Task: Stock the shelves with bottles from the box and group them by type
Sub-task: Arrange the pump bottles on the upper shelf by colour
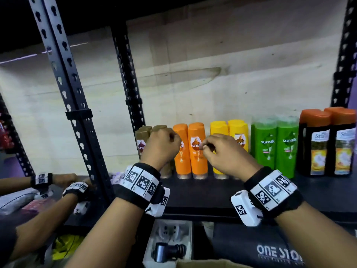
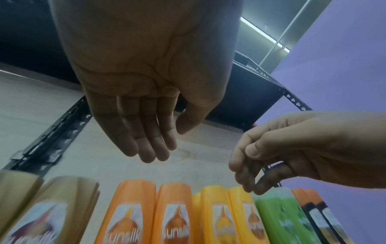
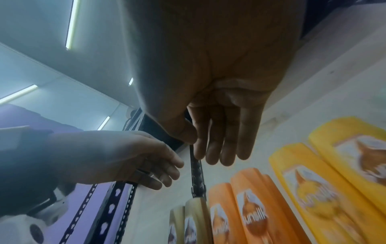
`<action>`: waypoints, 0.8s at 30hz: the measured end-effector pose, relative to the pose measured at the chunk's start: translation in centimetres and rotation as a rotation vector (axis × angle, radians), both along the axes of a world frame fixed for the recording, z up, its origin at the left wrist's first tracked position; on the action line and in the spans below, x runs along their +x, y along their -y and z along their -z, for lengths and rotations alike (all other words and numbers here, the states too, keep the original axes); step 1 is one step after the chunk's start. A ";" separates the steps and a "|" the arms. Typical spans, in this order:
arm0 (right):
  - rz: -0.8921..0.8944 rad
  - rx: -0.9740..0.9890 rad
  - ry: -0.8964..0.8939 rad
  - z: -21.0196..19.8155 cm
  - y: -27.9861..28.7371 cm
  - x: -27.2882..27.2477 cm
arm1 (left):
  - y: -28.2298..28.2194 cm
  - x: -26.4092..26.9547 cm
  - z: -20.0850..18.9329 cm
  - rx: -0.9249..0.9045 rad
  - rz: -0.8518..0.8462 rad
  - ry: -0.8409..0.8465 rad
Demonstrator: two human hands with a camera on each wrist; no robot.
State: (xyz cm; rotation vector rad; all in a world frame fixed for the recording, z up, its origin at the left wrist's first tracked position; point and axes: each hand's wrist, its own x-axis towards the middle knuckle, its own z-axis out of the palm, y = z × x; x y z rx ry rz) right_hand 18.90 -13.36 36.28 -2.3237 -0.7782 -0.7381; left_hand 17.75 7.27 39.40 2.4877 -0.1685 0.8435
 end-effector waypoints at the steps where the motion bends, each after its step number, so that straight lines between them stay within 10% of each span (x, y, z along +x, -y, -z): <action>1: 0.003 0.022 0.028 -1.0 -0.2 1.3 | 0.1 1.2 -1.0 -0.001 0.005 0.013; 24: 0.005 -0.243 -0.363 -28.1 -4.9 15.8 | -3.1 14.0 -26.4 0.134 -0.126 -0.391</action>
